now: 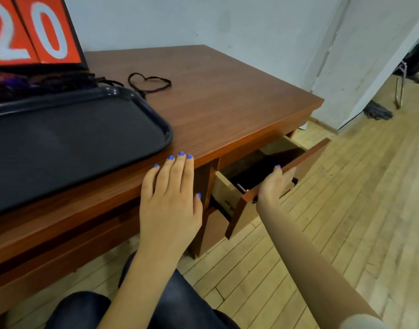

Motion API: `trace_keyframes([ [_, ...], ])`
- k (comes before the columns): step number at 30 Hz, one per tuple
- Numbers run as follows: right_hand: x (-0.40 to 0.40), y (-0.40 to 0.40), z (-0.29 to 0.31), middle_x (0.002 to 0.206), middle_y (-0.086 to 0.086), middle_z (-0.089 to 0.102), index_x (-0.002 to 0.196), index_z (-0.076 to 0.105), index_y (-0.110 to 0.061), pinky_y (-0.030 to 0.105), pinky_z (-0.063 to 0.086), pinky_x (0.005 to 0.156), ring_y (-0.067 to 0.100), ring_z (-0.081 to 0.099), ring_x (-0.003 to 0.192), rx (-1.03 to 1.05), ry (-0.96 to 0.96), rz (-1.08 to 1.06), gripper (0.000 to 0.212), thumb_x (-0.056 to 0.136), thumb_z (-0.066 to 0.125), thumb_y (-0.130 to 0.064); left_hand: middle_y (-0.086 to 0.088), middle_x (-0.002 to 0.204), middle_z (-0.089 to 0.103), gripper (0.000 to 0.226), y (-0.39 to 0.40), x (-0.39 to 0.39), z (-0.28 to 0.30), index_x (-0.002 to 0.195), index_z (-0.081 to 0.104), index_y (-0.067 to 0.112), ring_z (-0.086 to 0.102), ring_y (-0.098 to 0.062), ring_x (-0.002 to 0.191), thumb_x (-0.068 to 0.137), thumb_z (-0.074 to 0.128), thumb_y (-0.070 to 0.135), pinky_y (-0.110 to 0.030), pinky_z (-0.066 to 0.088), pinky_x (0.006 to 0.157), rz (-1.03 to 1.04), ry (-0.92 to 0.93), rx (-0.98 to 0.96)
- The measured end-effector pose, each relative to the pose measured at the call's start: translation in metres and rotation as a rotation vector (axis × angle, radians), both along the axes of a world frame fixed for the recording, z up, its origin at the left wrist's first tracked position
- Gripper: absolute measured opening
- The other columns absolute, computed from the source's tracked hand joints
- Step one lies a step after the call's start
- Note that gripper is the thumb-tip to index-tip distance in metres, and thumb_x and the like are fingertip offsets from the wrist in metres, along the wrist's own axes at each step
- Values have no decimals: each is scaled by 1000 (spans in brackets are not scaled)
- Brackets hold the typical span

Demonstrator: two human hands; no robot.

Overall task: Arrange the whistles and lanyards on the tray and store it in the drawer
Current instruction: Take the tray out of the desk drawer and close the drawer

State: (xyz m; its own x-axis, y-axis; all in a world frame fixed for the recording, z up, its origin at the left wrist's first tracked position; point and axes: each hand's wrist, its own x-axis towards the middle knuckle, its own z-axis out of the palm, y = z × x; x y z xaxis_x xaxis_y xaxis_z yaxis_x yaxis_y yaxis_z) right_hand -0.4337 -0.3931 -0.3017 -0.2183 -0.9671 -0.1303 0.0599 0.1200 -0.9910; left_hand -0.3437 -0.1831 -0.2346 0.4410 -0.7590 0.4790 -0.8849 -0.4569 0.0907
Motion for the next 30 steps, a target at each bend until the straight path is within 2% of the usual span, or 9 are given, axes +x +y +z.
trace_keyframes([
  [8,53,7,6,159,1,-1,149,-2,-17,42,6,119,18,1,146,-42,6,127,61,99,28,-32,-13,136,51,69,-1,0,2,136,41,6,46,-27,126,76,64,28,-37,19,106,9,6,3],
  [11,68,2,15,159,-3,1,149,-2,-25,48,11,117,20,5,146,62,-176,144,71,91,34,-46,-12,135,52,69,-2,0,1,136,42,6,46,-27,126,75,66,28,-36,19,106,15,11,0],
  [15,83,-32,-3,157,-12,12,143,2,-46,53,13,114,18,11,144,191,-382,195,96,57,36,-72,-13,136,51,72,-2,0,0,137,40,6,46,-27,126,74,67,28,-37,19,106,18,-3,3],
  [19,80,-24,-1,152,-16,21,139,10,-55,54,22,109,22,22,139,208,-499,214,92,54,45,-66,-11,137,50,71,-2,-1,0,137,41,7,45,-26,127,74,67,29,-37,20,107,10,6,-10],
  [23,67,-13,13,151,-10,26,143,20,-43,51,26,108,22,28,136,226,-479,221,94,55,47,-64,-8,138,49,69,-3,-2,2,138,40,10,41,-22,129,77,64,31,-36,19,107,26,30,22],
  [25,64,4,33,152,-5,26,143,27,-33,47,23,112,20,25,138,74,-403,178,82,68,48,-58,-7,137,49,68,-3,-1,7,137,40,11,37,-20,127,77,63,34,-35,19,105,38,44,60],
  [27,60,23,55,154,3,22,142,30,-23,45,19,116,20,19,141,-292,-319,127,58,86,45,-31,-6,134,52,68,-3,0,12,136,42,12,37,-19,122,77,64,36,-36,21,101,41,49,88],
  [28,59,32,66,151,10,26,137,35,-21,48,19,115,24,21,141,-504,-257,159,51,88,44,-24,-6,131,53,66,-3,1,14,135,43,12,37,-19,118,77,64,37,-36,23,99,38,40,92],
  [30,62,45,82,131,18,47,121,48,-30,55,26,107,34,37,128,-811,-127,340,31,91,44,-29,-4,124,57,61,-5,4,20,132,46,13,39,-18,110,78,59,38,-36,25,93,33,20,105],
])
